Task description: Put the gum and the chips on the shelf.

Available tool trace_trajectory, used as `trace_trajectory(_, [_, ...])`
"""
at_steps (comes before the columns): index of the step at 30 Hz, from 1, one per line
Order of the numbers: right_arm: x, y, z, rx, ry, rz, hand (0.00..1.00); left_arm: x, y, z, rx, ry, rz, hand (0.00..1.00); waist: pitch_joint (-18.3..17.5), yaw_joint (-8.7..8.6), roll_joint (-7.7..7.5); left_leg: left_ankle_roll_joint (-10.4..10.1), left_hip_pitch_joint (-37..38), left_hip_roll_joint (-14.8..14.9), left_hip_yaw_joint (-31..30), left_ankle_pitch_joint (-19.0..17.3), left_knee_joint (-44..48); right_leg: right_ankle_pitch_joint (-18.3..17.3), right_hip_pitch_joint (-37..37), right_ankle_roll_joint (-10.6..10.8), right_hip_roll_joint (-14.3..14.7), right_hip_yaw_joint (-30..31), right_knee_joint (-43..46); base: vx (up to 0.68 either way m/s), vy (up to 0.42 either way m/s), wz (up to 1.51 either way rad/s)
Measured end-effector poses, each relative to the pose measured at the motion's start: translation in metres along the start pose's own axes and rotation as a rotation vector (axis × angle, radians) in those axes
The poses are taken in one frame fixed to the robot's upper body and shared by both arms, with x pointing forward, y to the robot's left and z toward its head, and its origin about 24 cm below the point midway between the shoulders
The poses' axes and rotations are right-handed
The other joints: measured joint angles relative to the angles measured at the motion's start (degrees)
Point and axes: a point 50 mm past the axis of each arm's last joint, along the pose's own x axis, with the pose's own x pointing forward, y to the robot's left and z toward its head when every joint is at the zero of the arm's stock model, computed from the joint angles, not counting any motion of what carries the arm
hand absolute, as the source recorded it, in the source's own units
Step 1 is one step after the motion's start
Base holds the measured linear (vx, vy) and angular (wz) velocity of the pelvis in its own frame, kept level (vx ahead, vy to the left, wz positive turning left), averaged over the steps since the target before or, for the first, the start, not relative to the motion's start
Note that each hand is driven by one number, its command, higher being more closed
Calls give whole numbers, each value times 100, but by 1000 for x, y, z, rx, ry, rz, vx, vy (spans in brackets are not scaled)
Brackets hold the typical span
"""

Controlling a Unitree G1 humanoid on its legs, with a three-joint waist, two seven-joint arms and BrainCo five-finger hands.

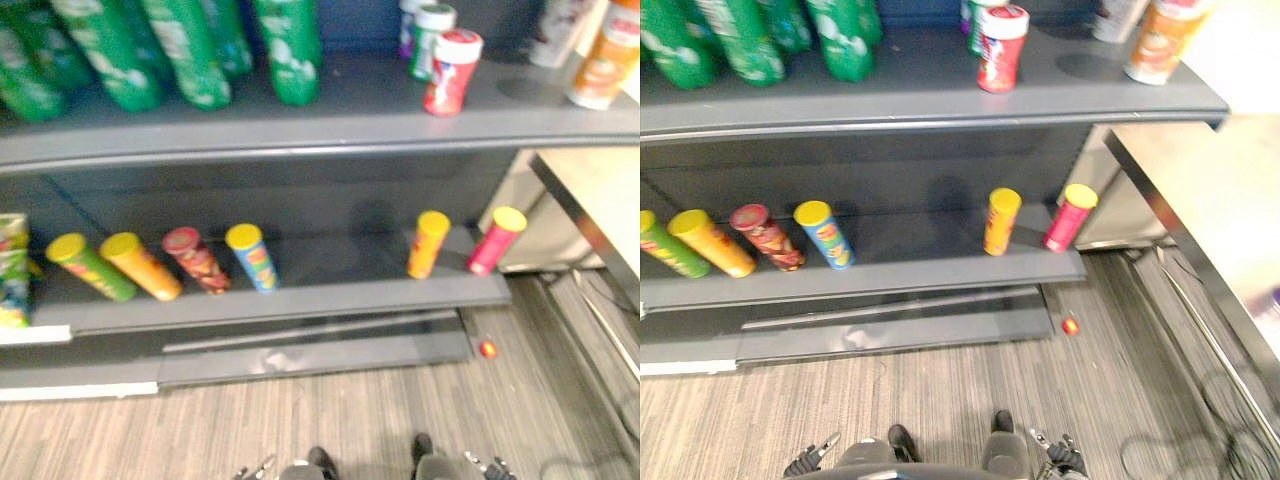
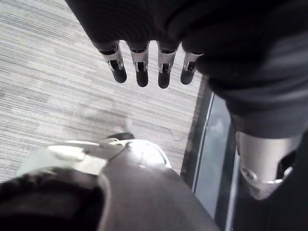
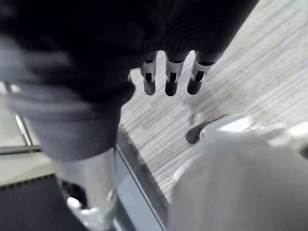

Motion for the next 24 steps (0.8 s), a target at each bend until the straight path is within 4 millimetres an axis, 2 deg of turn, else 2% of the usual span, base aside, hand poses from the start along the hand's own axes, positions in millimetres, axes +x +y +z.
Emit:
trace_trajectory(2, [-2, -4, -10, -3, 33, -12, 0, 0, 2, 1, -2, -2, 2, 0, -20, 18, -9, -88, 86, 223, 295, -20, 26, -2, 48, -79, -138, -508, 363, -10, 39, -97])
trace_trajectory(3, [-2, -5, -12, -8, 47, -14, 0, 0, 4, 1, -14, -1, 3, 0, -29, 25, -23, -200, 130, 334, 436, -30, 25, -10, 122, -91, -216, -667, 488, 9, -10, -92])
trace_trajectory(5, [-3, -3, -14, -23, 56, -6, 0, 0, 5, 2, -5, -4, 2, 0, -62, 32, -75, -305, 120, 377, 637, 7, 17, 3, 148, -71, -344, -731, 507, 14, -76, -70])
trace_trajectory(6, [-2, -2, -15, -29, 60, 0, 0, 0, 8, 4, 11, -7, 4, 0, -96, 22, -153, -377, 96, 349, 776, 52, 5, 228, 216, -29, -417, -750, 306, 23, -142, -72])
trace_trajectory(7, [-2, 1, -16, -42, 70, 9, 0, 1, 10, 6, 21, -10, 8, 0, -153, 32, -274, -499, 100, 306, 925, 147, -10, 400, 300, 150, -435, -749, -1, 33, -167, -60])
trace_trajectory(8, [-1, 1, -14, -47, 70, 8, 0, 1, 10, 5, 25, -8, 7, 0, -174, 32, -267, -539, 100, 323, 975, 195, -26, 350, 332, 224, -380, -752, -173, 47, -227, -59])
trace_trajectory(9, [2, 0, -6, -72, 52, 9, 0, 1, 8, 4, 27, -3, 2, 0, -165, 11, -147, -555, 107, 381, 1068, 358, -128, 359, 342, 317, -259, -739, -385, 43, -248, -41])
trace_trajectory(10, [4, -2, 1, -79, 33, 6, 0, 2, 1, 4, 20, -1, -13, 0, -172, -26, -34, -593, 115, 386, 1077, 555, -311, 363, 290, 316, -115, -728, -423, 30, -238, -30])
trace_trajectory(13, [7, -6, 11, -93, 11, -3, 0, 2, -7, 4, 11, 0, -31, 0, -213, -14, 164, -722, 307, 479, 1061, 943, -802, 314, 319, 233, 170, -760, -446, 5, -153, -10])
trace_trajectory(16, [9, -3, 18, -91, -9, 2, 0, 2, -8, 6, 11, -4, -33, 0, -223, -71, 198, -760, 306, 544, 1009, 1131, -981, 273, 302, 166, 297, -835, -467, -26, -89, 4])
trace_trajectory(20, [9, -2, 18, -66, -11, -3, 0, 3, -6, 7, 14, -7, -27, 0, -187, -166, 206, -742, 294, 495, 954, 1209, -1110, 254, 273, 145, 291, -863, -475, -55, -2, 8])
trace_trajectory(24, [10, 1, 23, -32, -29, 1, 0, 3, -7, 11, 18, -20, -31, 0, -72, -181, 246, -741, 290, 443, 1115, 1208, -1117, 237, 47, 125, 238, -665, -348, -32, 23, -23])
